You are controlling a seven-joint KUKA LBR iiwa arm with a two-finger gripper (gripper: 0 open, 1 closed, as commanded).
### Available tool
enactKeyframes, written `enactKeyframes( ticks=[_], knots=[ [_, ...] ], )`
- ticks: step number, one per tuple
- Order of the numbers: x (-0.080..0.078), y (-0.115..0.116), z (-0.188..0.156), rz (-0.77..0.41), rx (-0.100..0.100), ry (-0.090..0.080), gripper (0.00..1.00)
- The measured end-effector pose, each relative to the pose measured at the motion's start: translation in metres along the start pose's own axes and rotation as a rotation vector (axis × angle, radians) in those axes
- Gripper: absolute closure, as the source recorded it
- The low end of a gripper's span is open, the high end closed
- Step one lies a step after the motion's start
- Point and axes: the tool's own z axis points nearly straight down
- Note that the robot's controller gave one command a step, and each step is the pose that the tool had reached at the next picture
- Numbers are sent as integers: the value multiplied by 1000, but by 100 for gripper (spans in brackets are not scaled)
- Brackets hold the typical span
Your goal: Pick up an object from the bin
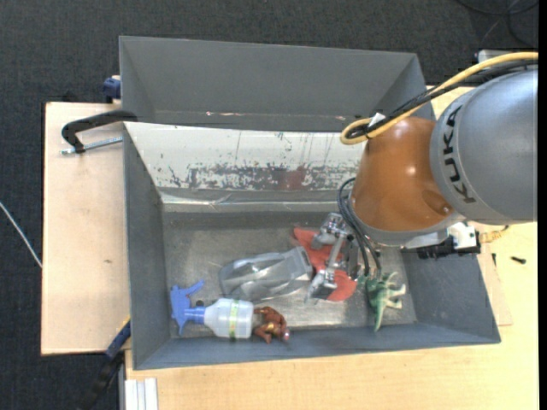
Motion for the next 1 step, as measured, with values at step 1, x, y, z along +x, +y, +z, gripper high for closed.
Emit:
enactKeyframes(
  ticks=[1],
  knots=[
    [-3,-4,50,-106,2,4,0]
  ],
)
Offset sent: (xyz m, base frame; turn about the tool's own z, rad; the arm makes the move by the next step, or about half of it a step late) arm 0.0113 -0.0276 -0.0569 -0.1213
